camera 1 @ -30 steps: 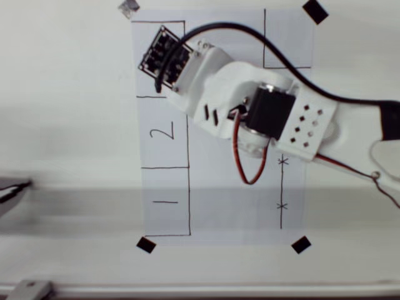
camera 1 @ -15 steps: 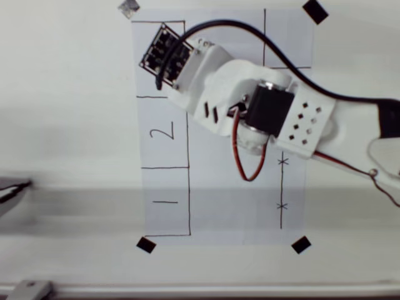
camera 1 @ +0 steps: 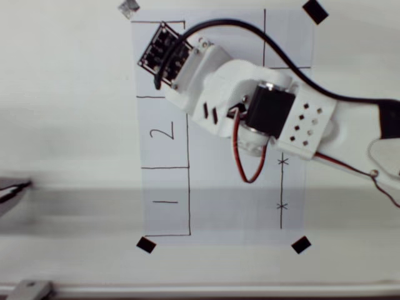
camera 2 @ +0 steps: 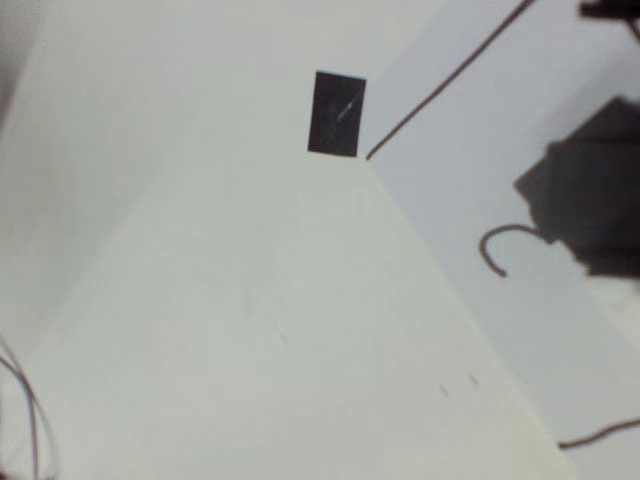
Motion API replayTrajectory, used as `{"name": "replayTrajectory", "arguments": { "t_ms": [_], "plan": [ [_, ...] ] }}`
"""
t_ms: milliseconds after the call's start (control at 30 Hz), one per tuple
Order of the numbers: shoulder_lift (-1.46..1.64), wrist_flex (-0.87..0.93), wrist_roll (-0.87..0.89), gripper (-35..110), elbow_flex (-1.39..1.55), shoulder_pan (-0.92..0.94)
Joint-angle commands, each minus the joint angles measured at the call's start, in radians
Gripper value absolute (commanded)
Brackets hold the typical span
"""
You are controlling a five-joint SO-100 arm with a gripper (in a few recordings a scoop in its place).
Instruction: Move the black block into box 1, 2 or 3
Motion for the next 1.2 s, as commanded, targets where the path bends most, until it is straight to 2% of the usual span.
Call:
{"name": "replayTrajectory", "arguments": {
  "t_ms": [0, 567, 1167],
  "plan": [
    [0.044, -0.008, 0.011, 22, -0.067, 0.018],
    [0.084, -0.008, 0.064, 22, -0.084, 0.000],
    [0.299, 0.035, 0.083, 22, 0.092, -0.021]
  ]
}}
